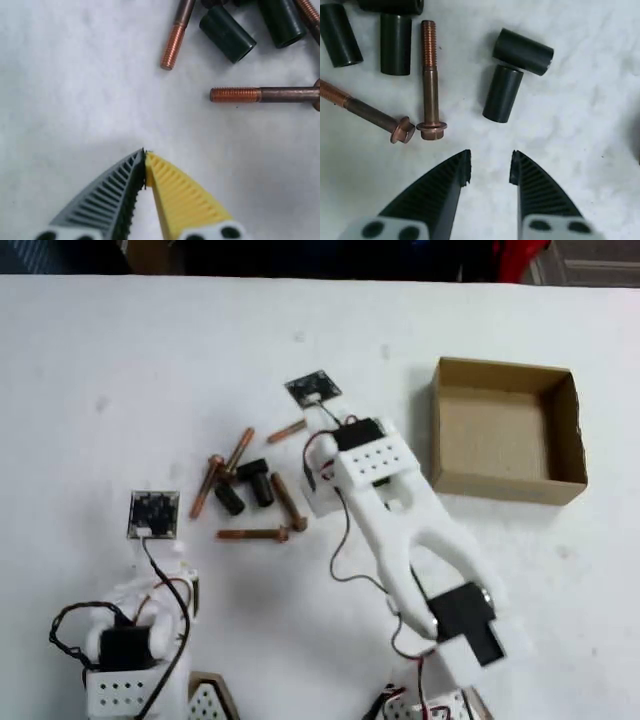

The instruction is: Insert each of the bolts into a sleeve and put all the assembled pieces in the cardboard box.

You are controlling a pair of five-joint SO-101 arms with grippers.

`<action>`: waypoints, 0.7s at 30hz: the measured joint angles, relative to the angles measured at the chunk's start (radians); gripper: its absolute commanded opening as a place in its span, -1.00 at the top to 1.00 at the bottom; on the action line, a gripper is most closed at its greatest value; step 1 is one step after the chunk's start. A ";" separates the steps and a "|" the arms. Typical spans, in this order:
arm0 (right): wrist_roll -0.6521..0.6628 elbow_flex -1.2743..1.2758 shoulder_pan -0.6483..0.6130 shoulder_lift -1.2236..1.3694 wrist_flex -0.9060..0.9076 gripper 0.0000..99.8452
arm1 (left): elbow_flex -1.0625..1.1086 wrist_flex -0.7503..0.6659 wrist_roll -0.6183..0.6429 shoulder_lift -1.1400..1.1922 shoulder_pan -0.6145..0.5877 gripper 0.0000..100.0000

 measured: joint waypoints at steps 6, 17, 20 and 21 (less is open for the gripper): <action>-0.005 -0.098 -0.023 0.144 -0.005 0.77 | 0.000 0.000 0.000 0.000 0.000 0.95; -0.005 -0.315 0.035 0.387 -0.008 0.77 | 0.000 0.000 0.000 0.000 0.000 0.95; -0.005 -0.345 0.044 0.439 -0.008 0.77 | 0.000 0.000 0.000 0.000 0.000 0.95; -0.005 -0.358 0.046 0.454 -0.008 0.77 | 0.000 0.000 0.000 0.000 0.000 0.95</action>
